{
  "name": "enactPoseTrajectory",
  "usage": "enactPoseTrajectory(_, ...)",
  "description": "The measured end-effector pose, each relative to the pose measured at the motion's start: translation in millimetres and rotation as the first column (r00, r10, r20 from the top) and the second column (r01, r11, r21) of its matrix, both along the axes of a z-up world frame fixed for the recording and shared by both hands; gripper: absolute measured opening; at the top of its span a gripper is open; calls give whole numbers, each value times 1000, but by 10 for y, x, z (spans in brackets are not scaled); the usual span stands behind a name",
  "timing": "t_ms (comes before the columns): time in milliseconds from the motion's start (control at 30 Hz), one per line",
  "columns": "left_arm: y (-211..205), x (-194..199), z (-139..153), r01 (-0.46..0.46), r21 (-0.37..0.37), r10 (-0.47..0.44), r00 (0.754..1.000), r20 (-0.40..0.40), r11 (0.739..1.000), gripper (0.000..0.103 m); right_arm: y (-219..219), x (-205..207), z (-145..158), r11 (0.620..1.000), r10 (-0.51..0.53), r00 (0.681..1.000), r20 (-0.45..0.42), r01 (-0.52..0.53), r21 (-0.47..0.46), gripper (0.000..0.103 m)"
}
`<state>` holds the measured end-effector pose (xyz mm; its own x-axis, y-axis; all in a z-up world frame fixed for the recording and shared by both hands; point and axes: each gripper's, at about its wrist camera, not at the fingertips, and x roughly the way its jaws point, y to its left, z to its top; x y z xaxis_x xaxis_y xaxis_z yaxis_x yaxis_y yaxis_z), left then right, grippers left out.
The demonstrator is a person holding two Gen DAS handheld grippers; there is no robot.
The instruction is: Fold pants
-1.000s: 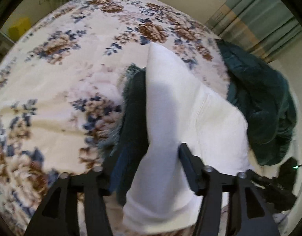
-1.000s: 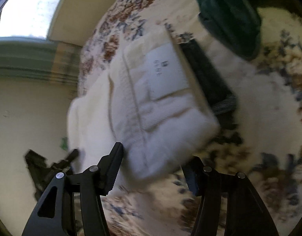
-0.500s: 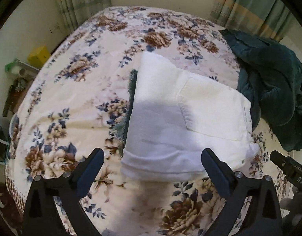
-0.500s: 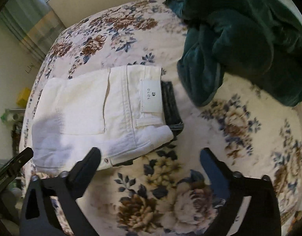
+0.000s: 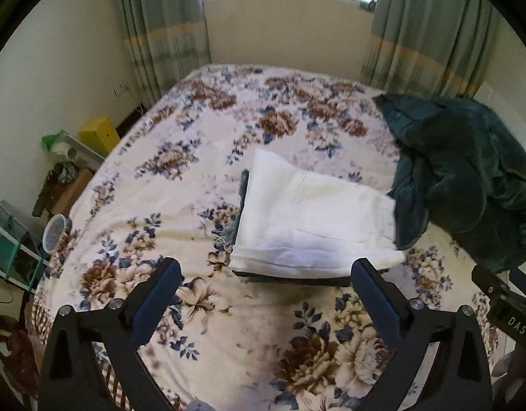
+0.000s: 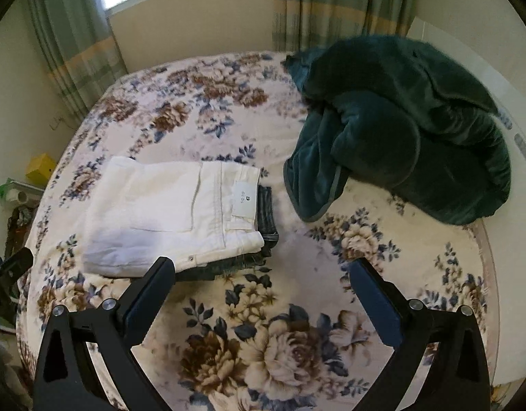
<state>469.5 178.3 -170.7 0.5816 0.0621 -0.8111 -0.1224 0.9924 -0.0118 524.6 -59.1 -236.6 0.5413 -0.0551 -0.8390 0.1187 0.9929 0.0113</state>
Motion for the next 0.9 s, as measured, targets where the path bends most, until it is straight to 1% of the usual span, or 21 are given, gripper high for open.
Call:
enactPoseTrajectory(67,-58,-214,229,-2,14,1,1000,29,1000,102,-14,-202,207,1000,11,1000,26,-11,-5,103)
enactPoseTrajectory(167,-155,-581,551,-12,44,9,998,69,999,102,-50,-601,583,999,32,997,71,-32,2,103)
enactPoseTrajectory(267,-243,-988,830,-32,80,24,994,105,996,102,-76,-1062,957,999,52,990,127,-51,-14,103)
enactPoseTrajectory(433,-348,-1653,1202,-38,70,27,990,142,997,102,-116,-1835,1582,996,83,975,206,-78,-33,103)
enactPoseTrajectory(567,-383,-2037,1424,-37,67,25,984,178,997,102,-103,-2393,2039,993,111,959,262,-97,-63,103)
enactPoseTrajectory(633,-381,-2180,1531,-40,66,26,981,194,997,102,-63,-2658,2248,990,131,949,286,-110,-87,103)
enactPoseTrajectory(700,-354,-2294,1611,-39,49,28,978,206,998,102,-26,-2924,2442,988,144,940,308,-119,-97,103)
enactPoseTrajectory(900,-267,-2609,1811,-34,33,26,972,232,999,102,35,-3387,2780,987,157,930,332,-138,-79,103)
